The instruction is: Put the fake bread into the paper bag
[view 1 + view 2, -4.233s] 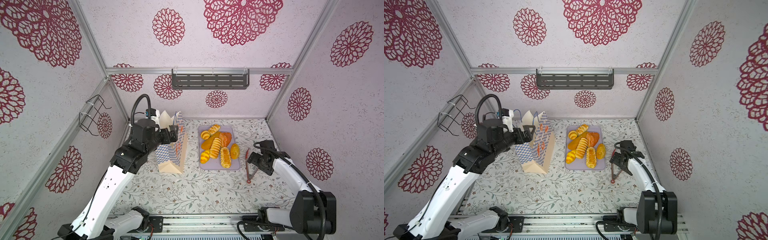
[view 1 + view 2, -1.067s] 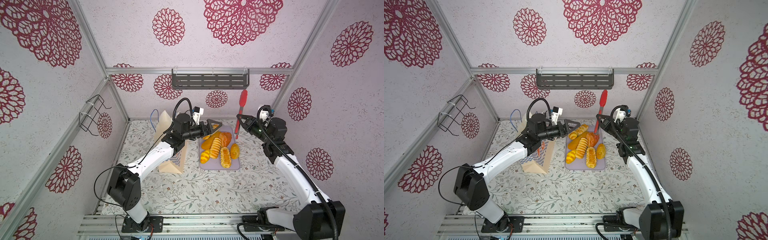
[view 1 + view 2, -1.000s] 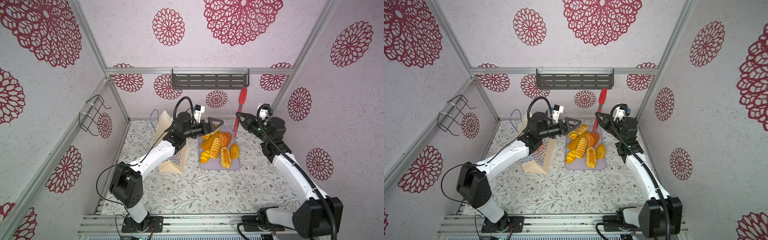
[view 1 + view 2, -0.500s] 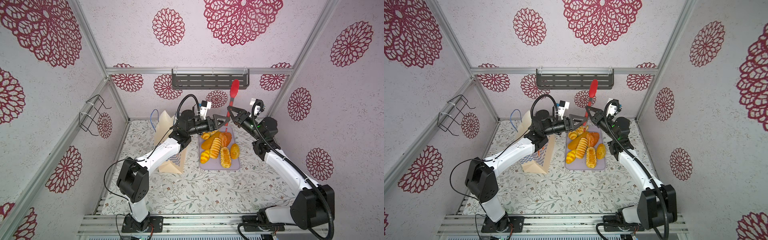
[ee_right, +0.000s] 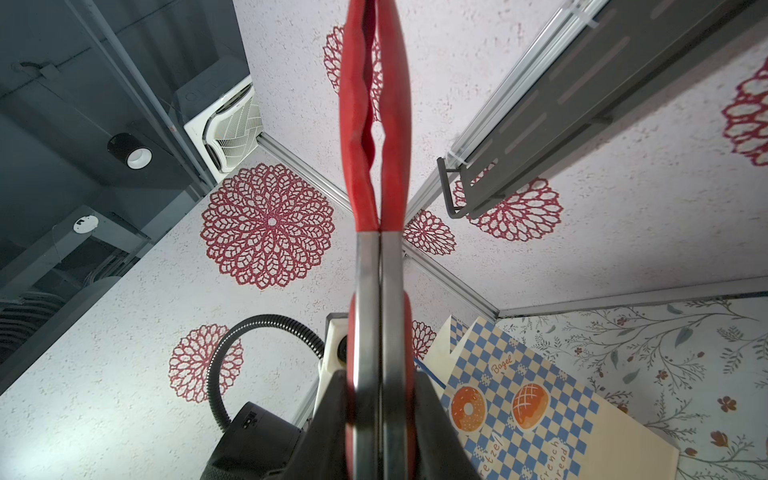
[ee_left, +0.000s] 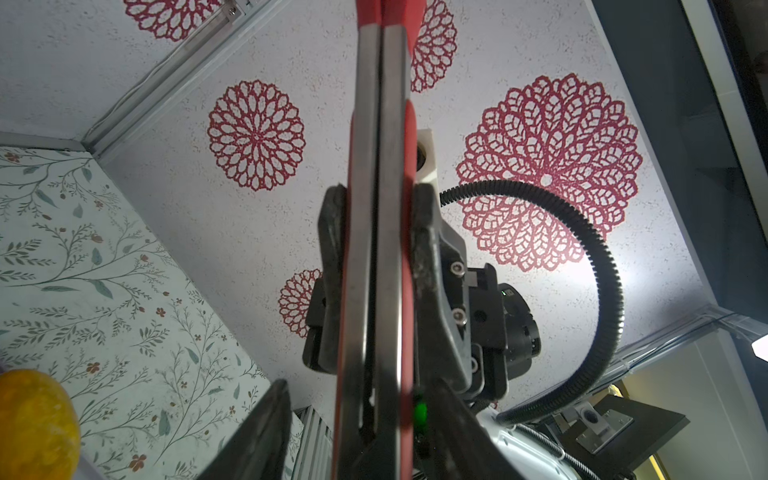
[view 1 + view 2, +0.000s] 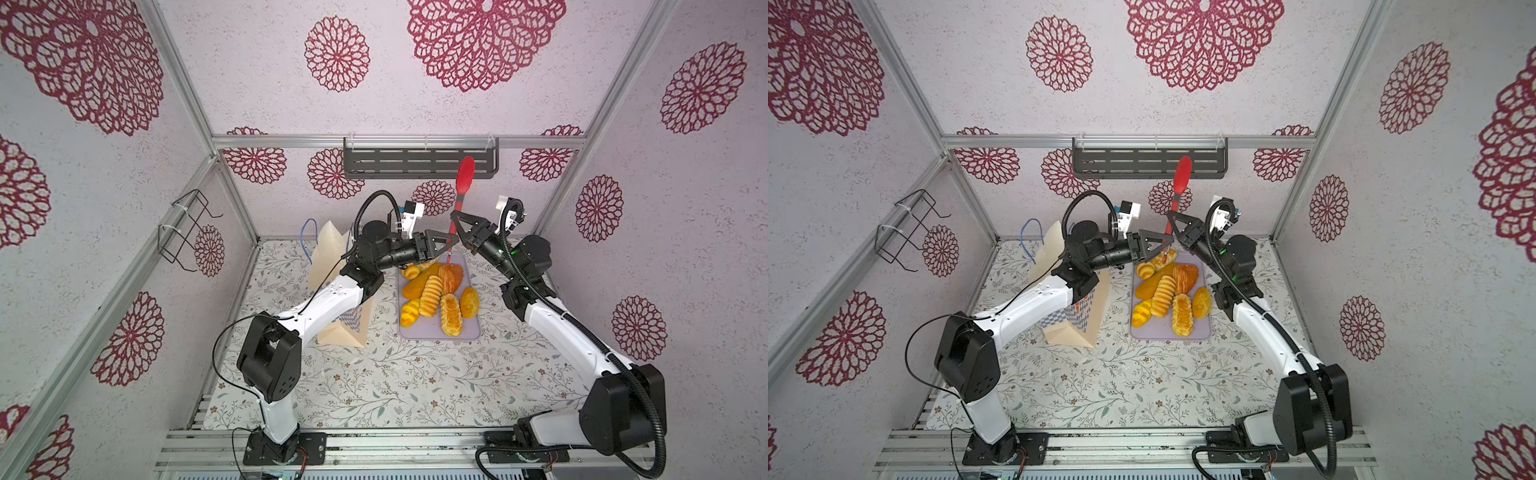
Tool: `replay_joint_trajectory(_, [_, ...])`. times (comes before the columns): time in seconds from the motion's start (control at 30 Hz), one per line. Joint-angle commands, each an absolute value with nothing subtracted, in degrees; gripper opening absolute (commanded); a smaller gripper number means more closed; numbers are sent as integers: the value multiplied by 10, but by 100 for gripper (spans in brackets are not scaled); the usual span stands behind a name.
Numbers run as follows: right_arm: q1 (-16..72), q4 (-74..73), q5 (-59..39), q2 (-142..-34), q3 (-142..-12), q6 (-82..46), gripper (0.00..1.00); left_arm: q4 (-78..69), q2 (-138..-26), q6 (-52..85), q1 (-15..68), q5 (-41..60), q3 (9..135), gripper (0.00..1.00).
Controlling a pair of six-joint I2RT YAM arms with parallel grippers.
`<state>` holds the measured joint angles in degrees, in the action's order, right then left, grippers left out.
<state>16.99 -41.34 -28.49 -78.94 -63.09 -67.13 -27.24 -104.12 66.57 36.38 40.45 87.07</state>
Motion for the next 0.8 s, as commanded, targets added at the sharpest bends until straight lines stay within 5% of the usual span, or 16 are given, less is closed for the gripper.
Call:
replay_joint_trajectory(0.0, [172, -468, -280, -781, -648, -677, 19, -302, -1043, 678, 365, 411, 871, 48])
replay_joint_trajectory(0.13, [173, -470, -281, -780, -643, -677, 20, -302, -1039, 679, 365, 410, 864, 39])
replay_joint_trajectory(0.4, [173, -460, -284, -774, -632, -662, 35, -283, -1037, 683, 364, 423, 869, 0])
replay_joint_trajectory(0.57, [174, -458, -288, -777, -630, -660, 49, -257, -1043, 679, 365, 441, 886, 0])
replay_joint_trajectory(0.77, [178, -466, -292, -788, -634, -664, 51, -255, -1046, 679, 365, 443, 885, 0])
